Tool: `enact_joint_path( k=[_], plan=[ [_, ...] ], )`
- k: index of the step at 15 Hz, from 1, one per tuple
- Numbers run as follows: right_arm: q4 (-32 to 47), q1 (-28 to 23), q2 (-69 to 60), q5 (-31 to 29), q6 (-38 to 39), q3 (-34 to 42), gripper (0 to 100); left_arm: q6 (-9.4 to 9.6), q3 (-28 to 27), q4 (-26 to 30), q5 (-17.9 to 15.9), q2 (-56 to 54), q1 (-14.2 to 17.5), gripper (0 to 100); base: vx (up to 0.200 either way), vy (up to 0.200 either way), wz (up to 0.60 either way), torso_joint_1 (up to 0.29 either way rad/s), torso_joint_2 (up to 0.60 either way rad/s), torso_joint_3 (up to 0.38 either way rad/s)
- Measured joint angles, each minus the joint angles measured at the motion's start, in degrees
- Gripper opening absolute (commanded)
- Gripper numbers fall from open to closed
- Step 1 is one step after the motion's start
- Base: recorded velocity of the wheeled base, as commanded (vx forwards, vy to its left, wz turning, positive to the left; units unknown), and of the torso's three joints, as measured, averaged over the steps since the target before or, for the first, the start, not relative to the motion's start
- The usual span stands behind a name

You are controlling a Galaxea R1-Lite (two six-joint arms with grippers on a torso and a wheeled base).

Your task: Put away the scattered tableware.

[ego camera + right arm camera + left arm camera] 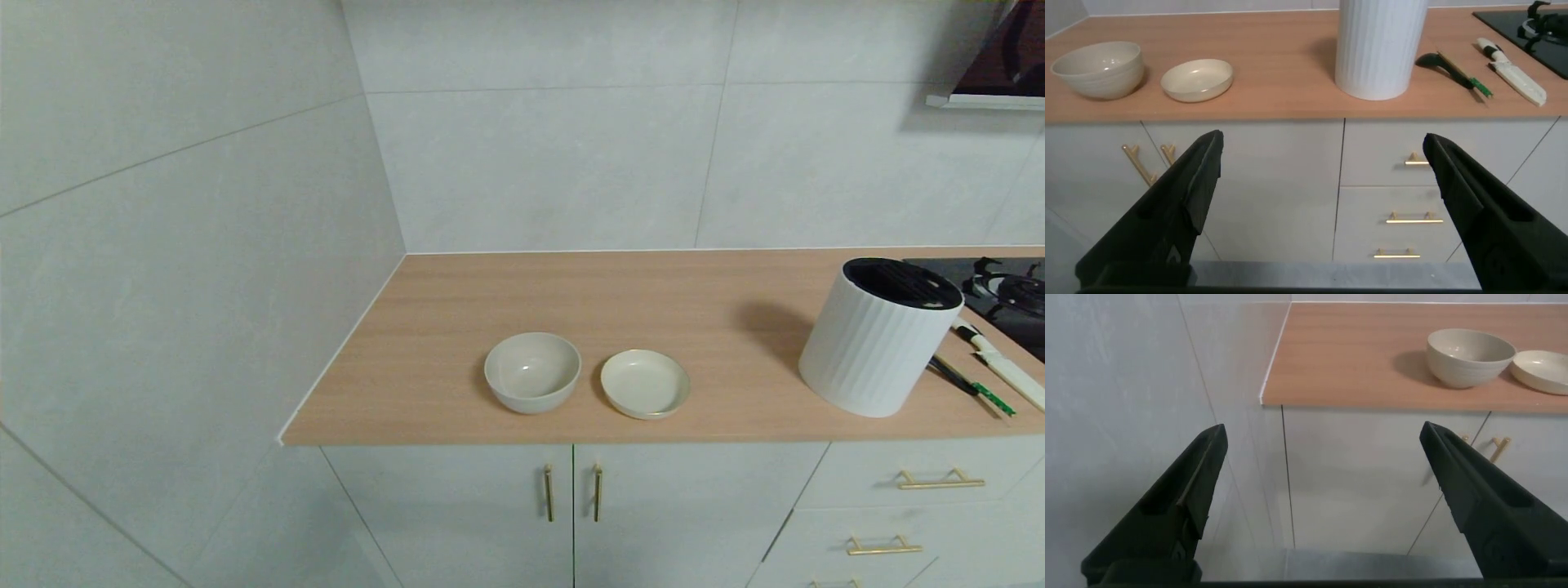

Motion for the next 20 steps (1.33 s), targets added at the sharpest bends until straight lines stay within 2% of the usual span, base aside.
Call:
enact_joint_path(
  k=[3, 7, 20],
  plan=[
    [0.0, 0.0, 0.0, 0.0, 0.0, 0.0, 100, 0.00, 0.0, 0.0, 0.0, 0.0, 0.0, 100, 0.000, 0.000, 0.00, 0.000, 0.00, 0.000],
    [0.0, 0.0, 0.0, 0.0, 0.0, 0.0, 100, 0.00, 0.0, 0.0, 0.0, 0.0, 0.0, 100, 0.000, 0.000, 0.00, -0.146, 0.32, 0.166],
    [0.0, 0.0, 0.0, 0.0, 0.0, 0.0, 100, 0.00, 0.0, 0.0, 0.0, 0.0, 0.0, 100, 0.000, 0.000, 0.00, -0.236, 0.52, 0.282]
  ],
)
